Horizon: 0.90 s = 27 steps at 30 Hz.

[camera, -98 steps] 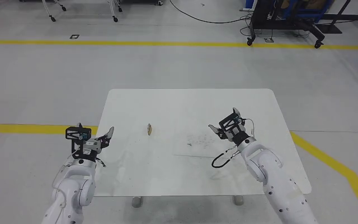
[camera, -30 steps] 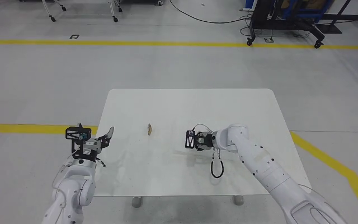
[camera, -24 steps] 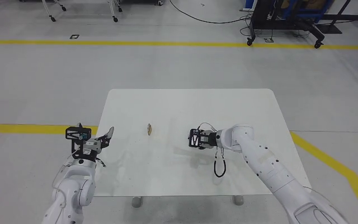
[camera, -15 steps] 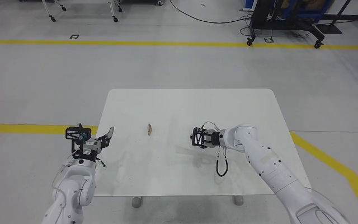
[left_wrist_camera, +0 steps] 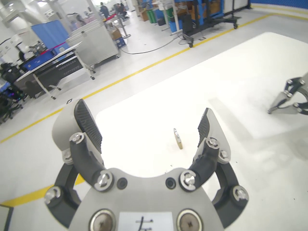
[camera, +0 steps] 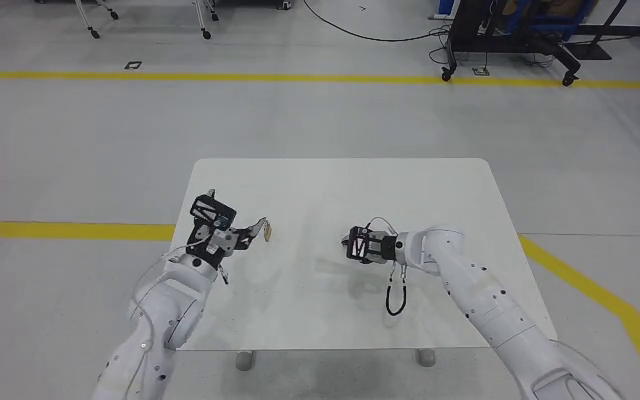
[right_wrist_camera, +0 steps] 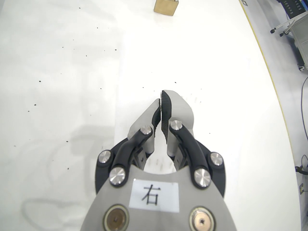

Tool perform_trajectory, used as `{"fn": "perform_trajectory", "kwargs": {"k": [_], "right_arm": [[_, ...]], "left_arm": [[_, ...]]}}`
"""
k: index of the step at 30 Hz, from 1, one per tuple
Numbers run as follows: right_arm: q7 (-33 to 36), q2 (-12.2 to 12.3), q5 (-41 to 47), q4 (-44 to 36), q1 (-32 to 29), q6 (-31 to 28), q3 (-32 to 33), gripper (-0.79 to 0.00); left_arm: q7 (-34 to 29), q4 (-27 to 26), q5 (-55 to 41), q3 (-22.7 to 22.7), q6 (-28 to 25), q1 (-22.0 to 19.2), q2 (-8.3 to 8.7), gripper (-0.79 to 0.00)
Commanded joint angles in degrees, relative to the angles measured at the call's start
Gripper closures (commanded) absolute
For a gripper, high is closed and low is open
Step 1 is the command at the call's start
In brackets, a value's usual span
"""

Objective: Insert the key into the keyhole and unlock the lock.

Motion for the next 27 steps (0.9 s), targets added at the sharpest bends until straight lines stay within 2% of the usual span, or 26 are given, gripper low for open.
{"fn": "perform_trajectory", "kwargs": {"k": [1, 5, 12, 18, 27], "right_arm": [[-2.67, 0.39, -2.16, 0.27, -0.31, -0.03, 0.13, 0.0], [-9.84, 0.88, -5.44, 1.44, -0.31, 0.84, -0.29, 0.0], [-19.28, 0.89, -10.6, 6.6, 2.48, 3.71, -2.63, 0.0], [-24.88, 0.1, -12.82, 11.06, 5.42, 5.59, -5.88, 0.0], [-31.63, -0.94, -14.11, 16.74, 8.27, 7.8, -9.38, 0.0]], "left_arm": [[-3.89, 0.33, 0.33, 3.01, -2.16, -3.57, -0.26, -0.785], [-9.57, 3.05, 2.82, 9.53, -3.2, -10.31, -1.17, -0.785], [-18.08, 11.52, 6.53, 21.24, -4.6, -21.04, -3.5, -0.785], [-20.71, 17.85, 7.99, 28.16, -2.64, -25.94, -5.63, -0.785], [-22.45, 28.54, 10.3, 35.2, 2.4, -31.42, -8.93, -0.785]]}}
